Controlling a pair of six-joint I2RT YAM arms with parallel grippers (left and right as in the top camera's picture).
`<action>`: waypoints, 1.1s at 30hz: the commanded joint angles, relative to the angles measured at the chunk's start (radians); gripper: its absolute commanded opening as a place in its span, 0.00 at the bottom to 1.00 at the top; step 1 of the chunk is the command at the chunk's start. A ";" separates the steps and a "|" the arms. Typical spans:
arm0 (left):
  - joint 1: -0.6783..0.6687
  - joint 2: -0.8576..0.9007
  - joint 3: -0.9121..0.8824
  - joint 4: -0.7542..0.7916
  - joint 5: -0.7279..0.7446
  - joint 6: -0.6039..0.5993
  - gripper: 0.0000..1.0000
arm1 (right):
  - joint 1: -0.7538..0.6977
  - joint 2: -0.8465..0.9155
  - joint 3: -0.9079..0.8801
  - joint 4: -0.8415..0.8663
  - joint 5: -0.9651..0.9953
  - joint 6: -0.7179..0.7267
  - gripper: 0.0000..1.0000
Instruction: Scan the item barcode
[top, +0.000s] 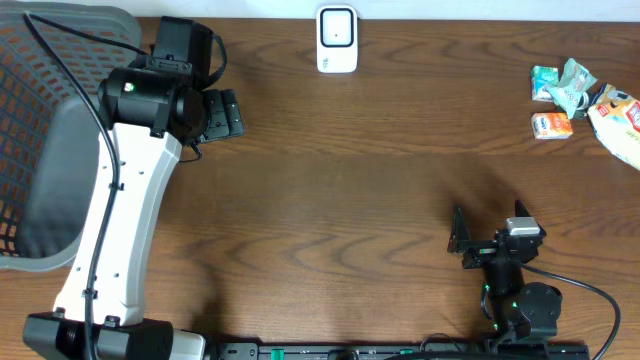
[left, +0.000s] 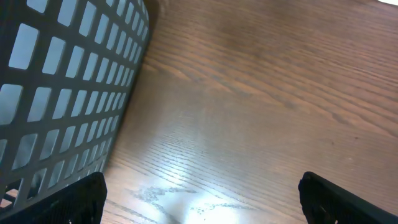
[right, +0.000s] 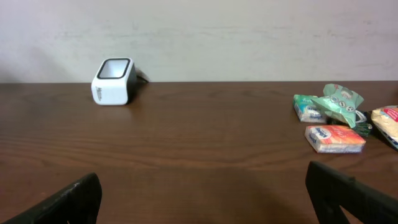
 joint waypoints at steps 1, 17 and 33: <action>0.002 0.002 -0.002 -0.002 -0.012 -0.009 0.98 | -0.019 -0.005 -0.002 -0.002 -0.002 0.010 0.99; -0.022 -0.018 -0.069 -0.019 0.102 -0.008 0.98 | -0.019 -0.005 -0.002 -0.002 -0.002 0.010 0.99; -0.087 -0.490 -0.566 0.332 0.102 0.056 0.98 | -0.019 -0.005 -0.002 -0.002 -0.002 0.010 0.99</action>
